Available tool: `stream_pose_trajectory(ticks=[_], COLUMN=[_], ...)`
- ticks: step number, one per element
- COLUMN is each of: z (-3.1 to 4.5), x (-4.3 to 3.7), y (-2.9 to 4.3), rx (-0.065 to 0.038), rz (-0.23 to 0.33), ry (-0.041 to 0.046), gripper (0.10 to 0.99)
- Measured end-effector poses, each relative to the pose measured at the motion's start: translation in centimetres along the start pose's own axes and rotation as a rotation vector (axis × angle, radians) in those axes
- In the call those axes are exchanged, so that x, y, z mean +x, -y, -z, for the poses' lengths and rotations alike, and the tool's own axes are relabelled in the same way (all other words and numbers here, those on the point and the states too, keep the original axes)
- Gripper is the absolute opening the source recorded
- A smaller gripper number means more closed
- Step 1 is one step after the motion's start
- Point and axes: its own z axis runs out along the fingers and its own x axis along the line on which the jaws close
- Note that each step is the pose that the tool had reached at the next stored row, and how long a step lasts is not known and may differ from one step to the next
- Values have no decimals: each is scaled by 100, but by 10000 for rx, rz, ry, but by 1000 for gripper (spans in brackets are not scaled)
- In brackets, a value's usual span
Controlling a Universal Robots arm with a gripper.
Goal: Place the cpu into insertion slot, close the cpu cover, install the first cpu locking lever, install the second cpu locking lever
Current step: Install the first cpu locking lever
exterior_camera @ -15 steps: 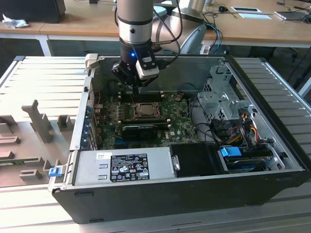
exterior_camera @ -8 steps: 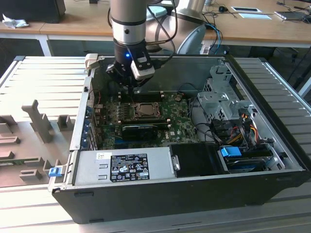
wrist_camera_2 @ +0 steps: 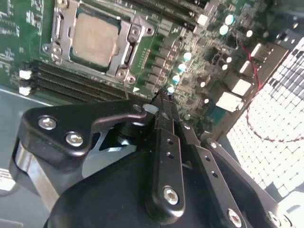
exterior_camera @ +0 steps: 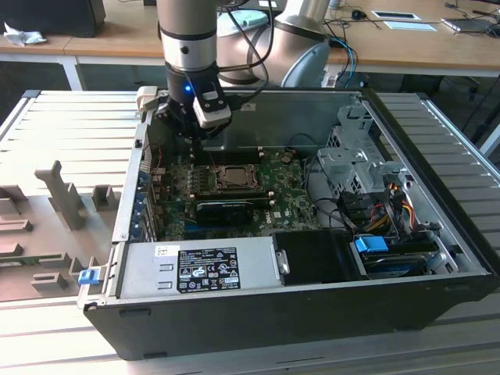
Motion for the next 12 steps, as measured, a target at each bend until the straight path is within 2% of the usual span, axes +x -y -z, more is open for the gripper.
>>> stream_pose_trajectory(ticks=[6, 10, 12], z=[-15, -18, -20], x=[31, 9, -61], y=[-174, -195, -205], rx=[0, 0, 0], rz=[181, 459, 495], ry=[-8, -20, -22], gripper=[106, 106, 106])
